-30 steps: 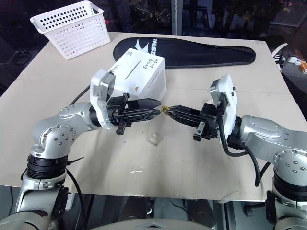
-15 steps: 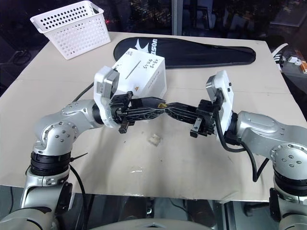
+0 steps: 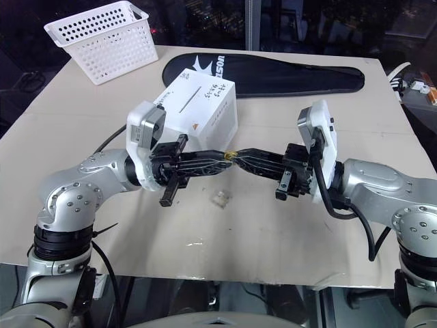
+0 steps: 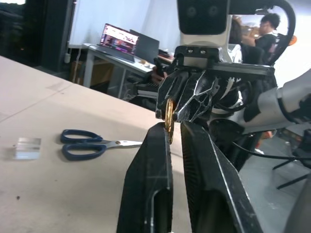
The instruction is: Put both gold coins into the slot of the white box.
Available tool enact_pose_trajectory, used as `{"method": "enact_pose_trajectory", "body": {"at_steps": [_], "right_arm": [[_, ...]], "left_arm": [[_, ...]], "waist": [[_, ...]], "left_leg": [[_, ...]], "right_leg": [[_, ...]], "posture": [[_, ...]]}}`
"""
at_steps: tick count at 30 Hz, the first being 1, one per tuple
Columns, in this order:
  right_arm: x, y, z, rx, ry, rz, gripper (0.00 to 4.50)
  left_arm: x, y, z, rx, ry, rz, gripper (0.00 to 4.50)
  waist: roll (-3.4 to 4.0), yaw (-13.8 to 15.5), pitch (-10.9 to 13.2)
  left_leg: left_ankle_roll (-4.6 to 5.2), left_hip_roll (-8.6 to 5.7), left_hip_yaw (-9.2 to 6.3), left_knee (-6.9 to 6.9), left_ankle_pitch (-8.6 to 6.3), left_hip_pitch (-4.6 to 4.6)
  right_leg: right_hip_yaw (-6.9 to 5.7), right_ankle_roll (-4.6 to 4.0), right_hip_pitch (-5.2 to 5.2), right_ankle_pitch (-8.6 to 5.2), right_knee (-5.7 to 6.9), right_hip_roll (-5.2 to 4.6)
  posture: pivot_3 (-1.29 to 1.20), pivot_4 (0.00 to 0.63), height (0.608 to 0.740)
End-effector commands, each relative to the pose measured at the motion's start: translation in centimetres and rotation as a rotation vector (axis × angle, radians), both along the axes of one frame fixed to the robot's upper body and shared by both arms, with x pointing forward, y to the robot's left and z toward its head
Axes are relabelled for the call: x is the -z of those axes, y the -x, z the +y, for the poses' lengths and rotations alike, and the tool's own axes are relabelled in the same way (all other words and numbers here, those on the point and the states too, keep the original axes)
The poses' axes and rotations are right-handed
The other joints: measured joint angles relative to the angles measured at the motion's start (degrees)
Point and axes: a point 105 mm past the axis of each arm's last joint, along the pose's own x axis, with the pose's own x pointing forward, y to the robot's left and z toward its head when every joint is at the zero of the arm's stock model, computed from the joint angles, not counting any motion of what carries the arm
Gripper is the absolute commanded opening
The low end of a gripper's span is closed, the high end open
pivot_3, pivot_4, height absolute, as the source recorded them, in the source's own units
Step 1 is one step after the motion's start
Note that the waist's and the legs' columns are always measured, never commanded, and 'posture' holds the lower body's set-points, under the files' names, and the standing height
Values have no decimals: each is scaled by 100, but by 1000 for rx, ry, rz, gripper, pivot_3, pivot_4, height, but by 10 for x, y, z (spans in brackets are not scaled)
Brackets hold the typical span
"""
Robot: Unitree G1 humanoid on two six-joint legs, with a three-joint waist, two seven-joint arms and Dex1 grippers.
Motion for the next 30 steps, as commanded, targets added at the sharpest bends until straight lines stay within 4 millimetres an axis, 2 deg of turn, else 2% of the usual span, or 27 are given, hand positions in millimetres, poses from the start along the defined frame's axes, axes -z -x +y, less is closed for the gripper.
{"method": "enact_pose_trajectory", "body": {"at_steps": [1,21,22,30], "right_arm": [[-8,4,-1,-5,-22,-29,0],[-5,9,5,-36,-22,-14,0],[-5,9,5,-35,-23,-15,0],[-7,11,7,-43,-38,-21,0]], "left_arm": [[-7,1,2,9,13,-46,477],[-5,5,1,36,29,-56,477],[-5,5,1,37,29,-55,216],[-4,4,0,32,38,-46,216]], "waist": [[0,-2,0],[0,-1,0],[0,-1,0],[0,0,0]], "left_leg": [[0,0,0,0,0,0],[0,0,0,-1,0,0],[0,0,0,-1,0,0],[0,0,0,-1,0,0]], "right_leg": [[0,0,0,0,0,0],[0,0,0,0,-1,0],[0,0,0,0,-1,0],[0,0,0,0,-1,0]], "posture": [[0,150,740],[0,150,740],[0,150,740],[0,150,740]]}}
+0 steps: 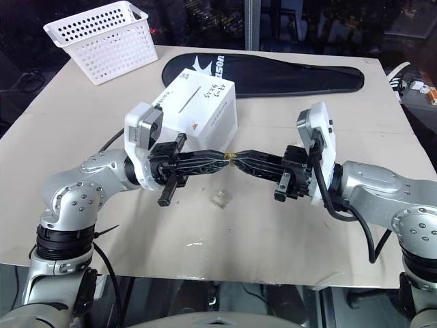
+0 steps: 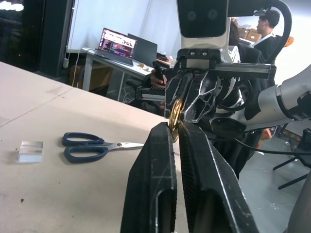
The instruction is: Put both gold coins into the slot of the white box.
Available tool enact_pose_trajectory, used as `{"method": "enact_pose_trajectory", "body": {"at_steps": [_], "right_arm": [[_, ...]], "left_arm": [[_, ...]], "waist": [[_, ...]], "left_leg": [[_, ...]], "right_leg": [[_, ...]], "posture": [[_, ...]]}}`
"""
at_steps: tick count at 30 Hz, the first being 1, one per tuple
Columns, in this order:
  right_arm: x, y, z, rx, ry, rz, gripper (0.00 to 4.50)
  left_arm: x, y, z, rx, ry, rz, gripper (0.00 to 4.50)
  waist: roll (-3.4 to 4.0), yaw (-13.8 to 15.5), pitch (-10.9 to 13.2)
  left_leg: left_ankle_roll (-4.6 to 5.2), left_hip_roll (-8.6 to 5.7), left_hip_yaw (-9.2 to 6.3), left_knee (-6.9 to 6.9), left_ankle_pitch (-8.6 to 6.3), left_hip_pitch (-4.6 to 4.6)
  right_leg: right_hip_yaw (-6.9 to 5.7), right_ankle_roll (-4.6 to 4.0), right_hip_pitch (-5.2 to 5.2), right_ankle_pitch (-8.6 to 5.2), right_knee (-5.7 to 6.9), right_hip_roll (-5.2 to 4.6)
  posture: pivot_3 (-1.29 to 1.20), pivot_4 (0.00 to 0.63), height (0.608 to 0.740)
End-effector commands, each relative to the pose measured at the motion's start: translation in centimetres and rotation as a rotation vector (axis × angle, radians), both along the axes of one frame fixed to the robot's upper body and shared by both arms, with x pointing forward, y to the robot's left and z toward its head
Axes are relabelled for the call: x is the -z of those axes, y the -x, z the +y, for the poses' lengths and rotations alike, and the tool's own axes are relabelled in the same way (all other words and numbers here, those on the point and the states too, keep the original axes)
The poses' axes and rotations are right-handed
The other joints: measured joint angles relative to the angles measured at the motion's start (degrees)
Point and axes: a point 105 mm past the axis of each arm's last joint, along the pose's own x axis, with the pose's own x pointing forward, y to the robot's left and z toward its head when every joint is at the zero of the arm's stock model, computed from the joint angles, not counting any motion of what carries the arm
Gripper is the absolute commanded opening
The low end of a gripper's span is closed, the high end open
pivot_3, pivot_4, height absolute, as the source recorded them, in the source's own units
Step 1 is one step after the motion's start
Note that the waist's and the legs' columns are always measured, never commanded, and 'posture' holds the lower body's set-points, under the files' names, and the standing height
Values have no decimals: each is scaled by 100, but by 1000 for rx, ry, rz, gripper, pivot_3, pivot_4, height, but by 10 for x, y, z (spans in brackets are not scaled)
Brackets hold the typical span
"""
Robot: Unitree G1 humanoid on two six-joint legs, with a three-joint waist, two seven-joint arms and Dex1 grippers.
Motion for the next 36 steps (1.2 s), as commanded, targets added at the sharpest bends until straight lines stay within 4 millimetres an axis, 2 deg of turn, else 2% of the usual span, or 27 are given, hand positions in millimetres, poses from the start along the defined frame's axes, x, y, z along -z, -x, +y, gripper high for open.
{"method": "enact_pose_trajectory", "body": {"at_steps": [1,4,5,9,10,14,17,20,23,27,30,36], "right_arm": [[-9,11,4,-39,-32,-40,0],[-9,12,5,-48,-37,-37,0],[-9,12,3,-51,-45,-38,565],[-11,9,-2,-21,-56,-50,2154],[-11,8,-3,-14,-55,-53,2720],[-10,2,-12,50,-24,-92,4422],[-10,2,-19,70,2,-119,4422],[-9,2,-31,112,112,-225,4422],[-13,-3,-40,144,141,-271,4422],[-19,-10,-52,179,174,-315,4422],[-21,-12,-58,202,189,-347,4422],[-19,-14,-58,229,173,-374,4422]], "left_arm": [[-7,2,-2,7,29,-34,216],[-9,1,-1,-4,38,-37,216],[-10,0,-1,-12,44,-37,0],[-13,-1,1,-43,59,-39,0],[-13,-2,2,-49,61,-40,0],[-16,-5,6,-114,74,-45,0],[-22,-10,13,-186,87,-63,0],[-40,-29,30,-404,95,-144,0],[-55,-49,47,-620,34,-186,0],[-74,-75,62,-801,-65,-96,0],[-79,-88,62,-797,-140,68,0],[-78,-105,60,-828,-249,227,0]], "waist": [[0,1,0],[0,1,0],[0,0,0],[0,-1,0],[0,-3,0],[0,4,0],[-1,11,0],[-1,22,1],[-4,25,2],[-9,47,5],[-10,72,6],[-9,122,6]], "left_leg": [[0,0,0,0,0,0],[0,0,0,0,0,0],[0,0,0,0,0,0],[0,0,0,0,0,0],[0,0,0,0,0,0],[0,0,0,0,0,0],[0,0,0,0,0,0],[0,0,0,0,0,0],[0,-1,-3,2,0,-1],[0,-4,-4,2,0,1],[0,-5,-8,1,0,-2],[-21,-8,-12,-1,12,-5]], "right_leg": [[0,0,0,0,0,0],[0,0,0,0,0,0],[0,0,0,0,0,0],[0,0,0,0,0,0],[0,0,0,0,0,0],[0,0,0,0,0,-1],[0,0,0,0,-1,-1],[0,1,0,0,-1,-1],[-2,1,1,0,-1,-1],[-3,2,5,0,-2,-2],[-7,2,5,0,-3,-2],[-14,3,1,-1,-6,-5]], "posture": [[0,150,740],[0,150,740],[0,150,740],[0,150,740],[0,150,740],[0,150,740],[0,150,740],[0,150,740],[0,150,740],[0,150,740],[0,150,740],[0,150,740]]}}
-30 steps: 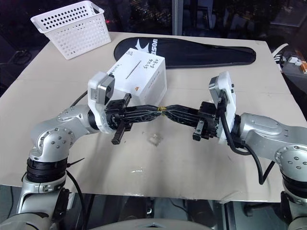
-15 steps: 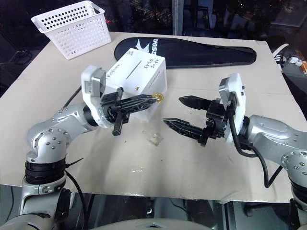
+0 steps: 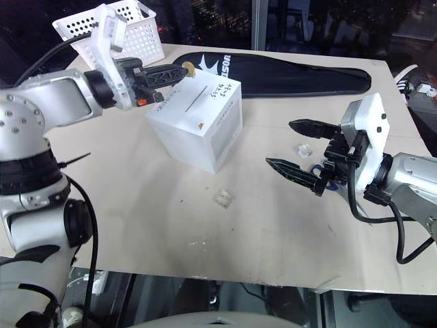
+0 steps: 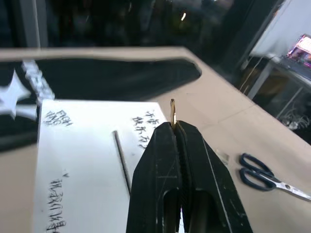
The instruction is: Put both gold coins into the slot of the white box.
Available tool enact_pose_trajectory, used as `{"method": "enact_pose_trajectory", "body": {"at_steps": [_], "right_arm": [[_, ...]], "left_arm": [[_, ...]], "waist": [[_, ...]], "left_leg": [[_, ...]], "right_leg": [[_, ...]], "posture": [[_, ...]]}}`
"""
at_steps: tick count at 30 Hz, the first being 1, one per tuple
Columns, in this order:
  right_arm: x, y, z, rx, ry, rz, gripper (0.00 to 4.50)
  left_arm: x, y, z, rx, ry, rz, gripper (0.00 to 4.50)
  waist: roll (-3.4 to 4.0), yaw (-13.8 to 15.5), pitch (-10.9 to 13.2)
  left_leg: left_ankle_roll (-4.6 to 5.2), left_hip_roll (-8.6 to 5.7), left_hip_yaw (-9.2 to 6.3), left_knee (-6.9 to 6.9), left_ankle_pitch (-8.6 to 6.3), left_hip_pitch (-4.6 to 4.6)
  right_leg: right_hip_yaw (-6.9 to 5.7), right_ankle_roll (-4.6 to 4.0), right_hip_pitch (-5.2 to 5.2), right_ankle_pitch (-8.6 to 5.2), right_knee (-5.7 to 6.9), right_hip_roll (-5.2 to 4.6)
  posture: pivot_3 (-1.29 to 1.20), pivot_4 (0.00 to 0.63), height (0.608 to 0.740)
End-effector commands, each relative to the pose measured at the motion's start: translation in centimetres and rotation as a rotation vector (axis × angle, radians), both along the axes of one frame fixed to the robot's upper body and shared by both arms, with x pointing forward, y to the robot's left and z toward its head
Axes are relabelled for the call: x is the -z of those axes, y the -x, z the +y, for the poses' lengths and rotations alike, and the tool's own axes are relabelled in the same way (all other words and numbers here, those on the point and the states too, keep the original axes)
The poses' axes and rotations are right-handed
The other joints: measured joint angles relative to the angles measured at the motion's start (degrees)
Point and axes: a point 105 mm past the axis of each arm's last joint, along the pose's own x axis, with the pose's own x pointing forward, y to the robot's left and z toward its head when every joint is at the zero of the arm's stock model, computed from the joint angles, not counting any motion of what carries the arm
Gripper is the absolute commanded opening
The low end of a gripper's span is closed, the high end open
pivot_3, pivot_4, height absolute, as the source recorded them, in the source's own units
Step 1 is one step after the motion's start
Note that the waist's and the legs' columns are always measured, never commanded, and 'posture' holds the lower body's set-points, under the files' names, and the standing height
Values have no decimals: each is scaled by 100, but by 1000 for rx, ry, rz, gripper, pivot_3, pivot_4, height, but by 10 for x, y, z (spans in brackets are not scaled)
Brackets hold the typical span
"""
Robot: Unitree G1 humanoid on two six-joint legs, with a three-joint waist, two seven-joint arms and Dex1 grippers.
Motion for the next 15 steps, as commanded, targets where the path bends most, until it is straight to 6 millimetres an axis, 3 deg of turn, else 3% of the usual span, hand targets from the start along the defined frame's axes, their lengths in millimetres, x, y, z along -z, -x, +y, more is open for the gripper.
{"method": "enact_pose_trajectory", "body": {"at_steps": [1,7,15], "right_arm": [[-9,4,1,-2,-10,-76,4422],[-8,6,3,-2,-19,-88,4422],[-14,8,2,4,-32,-115,4422]], "left_arm": [[3,-6,3,-40,-38,64,0],[20,-16,7,-105,-110,134,0],[22,-21,10,-166,-178,113,0]], "waist": [[1,-10,0],[0,6,0],[1,10,0]], "left_leg": [[-2,0,0,-1,1,0],[-5,0,0,0,3,-1],[-5,-1,-1,3,3,0]], "right_leg": [[1,0,-1,0,1,0],[0,-1,-2,0,4,0],[0,-1,-1,0,7,-1]], "posture": [[0,150,740],[0,150,740],[0,150,740]]}}
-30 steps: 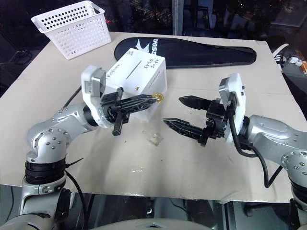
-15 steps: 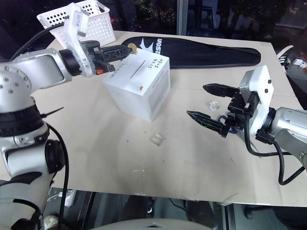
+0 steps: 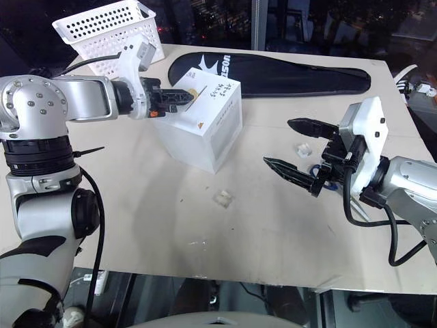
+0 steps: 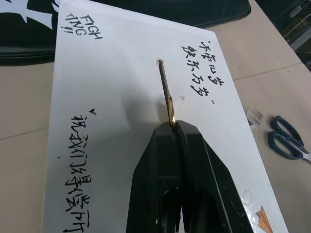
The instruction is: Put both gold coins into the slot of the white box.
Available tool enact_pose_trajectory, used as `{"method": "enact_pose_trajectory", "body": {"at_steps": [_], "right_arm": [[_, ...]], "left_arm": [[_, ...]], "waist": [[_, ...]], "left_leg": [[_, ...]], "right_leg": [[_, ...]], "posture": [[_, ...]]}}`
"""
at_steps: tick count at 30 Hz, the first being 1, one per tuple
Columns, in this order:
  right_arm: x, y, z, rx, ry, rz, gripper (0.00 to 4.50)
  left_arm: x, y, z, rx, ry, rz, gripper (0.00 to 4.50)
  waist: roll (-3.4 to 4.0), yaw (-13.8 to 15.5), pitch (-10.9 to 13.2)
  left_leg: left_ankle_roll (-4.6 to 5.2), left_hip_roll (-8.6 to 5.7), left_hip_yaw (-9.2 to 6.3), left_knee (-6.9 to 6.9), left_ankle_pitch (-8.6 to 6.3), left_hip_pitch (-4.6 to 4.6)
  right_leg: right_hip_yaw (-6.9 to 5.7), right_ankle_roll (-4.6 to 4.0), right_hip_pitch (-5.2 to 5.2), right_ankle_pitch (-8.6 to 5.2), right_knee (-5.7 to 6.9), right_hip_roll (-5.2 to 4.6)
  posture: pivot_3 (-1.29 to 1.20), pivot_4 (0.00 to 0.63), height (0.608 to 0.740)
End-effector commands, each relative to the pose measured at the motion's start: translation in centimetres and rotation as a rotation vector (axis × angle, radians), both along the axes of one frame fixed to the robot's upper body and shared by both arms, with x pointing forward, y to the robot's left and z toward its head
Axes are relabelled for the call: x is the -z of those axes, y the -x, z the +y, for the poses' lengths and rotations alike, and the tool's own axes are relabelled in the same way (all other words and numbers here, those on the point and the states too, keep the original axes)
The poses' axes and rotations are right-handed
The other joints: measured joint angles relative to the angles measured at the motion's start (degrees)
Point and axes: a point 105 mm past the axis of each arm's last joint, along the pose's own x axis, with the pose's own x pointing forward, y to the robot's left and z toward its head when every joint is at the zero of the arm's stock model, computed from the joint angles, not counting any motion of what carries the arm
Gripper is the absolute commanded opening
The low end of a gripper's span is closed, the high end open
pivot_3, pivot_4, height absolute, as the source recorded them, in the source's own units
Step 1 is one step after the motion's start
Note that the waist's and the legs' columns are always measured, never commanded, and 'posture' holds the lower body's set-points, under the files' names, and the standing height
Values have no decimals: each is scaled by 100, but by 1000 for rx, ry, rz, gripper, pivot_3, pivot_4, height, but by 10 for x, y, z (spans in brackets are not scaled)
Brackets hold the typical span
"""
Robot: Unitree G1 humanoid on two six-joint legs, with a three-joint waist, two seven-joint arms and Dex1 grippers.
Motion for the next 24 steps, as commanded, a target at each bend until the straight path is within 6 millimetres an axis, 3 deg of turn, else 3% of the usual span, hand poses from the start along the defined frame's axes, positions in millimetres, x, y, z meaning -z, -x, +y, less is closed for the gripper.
{"method": "enact_pose_trajectory", "body": {"at_steps": [1,4,11,15,19,21,24], "right_arm": [[-16,5,-1,5,-28,-85,4422],[-21,4,1,-3,-39,-105,4422],[-17,-1,7,4,-38,-76,4500],[11,-8,26,0,19,-4,4500],[54,-11,51,-63,83,141,4500],[75,-14,64,-91,100,205,3882],[94,-17,80,-130,128,247,3241]], "left_arm": [[-13,0,3,-47,-63,-61,0],[-14,2,-3,-46,-83,-66,0],[-33,11,-2,-23,-24,-156,3206],[-46,56,-4,251,127,-325,3206],[-12,102,4,482,83,-328,3206],[3,117,10,539,139,-266,3267],[34,139,17,618,78,-190,3267]], "waist": [[0,-8,0],[0,-8,0],[0,-6,0],[2,-84,0],[4,-168,0],[2,-160,1],[2,-151,0]], "left_leg": [[0,0,0,0,0,0],[0,0,0,0,0,1],[0,-1,0,0,0,1],[-2,0,0,-6,0,2],[-4,1,-2,-9,1,6],[-5,-1,-3,-5,2,8],[-1,-3,-6,3,0,8]], "right_leg": [[0,0,0,0,0,0],[1,0,0,0,2,0],[1,0,0,0,1,0],[8,0,-5,0,2,-1],[7,0,-6,0,2,-5],[6,0,-4,0,5,-6],[3,-1,0,0,8,-6]], "posture": [[0,150,740],[0,150,740],[0,150,740],[0,150,740],[0,150,740],[0,150,740],[0,150,740]]}}
